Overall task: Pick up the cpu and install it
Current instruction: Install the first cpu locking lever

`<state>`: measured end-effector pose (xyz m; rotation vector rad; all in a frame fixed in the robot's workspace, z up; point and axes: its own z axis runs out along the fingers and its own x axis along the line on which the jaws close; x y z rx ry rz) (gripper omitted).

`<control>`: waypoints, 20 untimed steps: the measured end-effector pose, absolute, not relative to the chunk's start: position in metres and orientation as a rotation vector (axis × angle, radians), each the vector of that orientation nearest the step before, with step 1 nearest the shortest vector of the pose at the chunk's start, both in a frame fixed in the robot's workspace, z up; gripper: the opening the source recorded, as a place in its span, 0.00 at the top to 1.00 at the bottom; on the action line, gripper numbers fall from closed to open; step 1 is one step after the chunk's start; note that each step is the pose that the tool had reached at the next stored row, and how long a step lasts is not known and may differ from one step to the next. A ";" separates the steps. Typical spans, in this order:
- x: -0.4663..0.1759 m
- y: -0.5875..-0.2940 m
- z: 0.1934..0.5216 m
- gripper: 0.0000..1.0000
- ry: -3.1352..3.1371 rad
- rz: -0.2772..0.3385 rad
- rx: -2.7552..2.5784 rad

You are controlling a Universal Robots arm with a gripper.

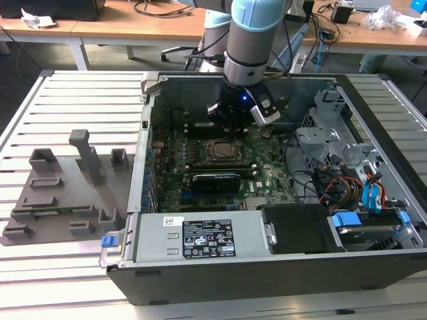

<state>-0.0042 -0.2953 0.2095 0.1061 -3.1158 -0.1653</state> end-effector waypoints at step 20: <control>-0.005 -0.295 0.206 0.89 -3.113 -0.182 0.106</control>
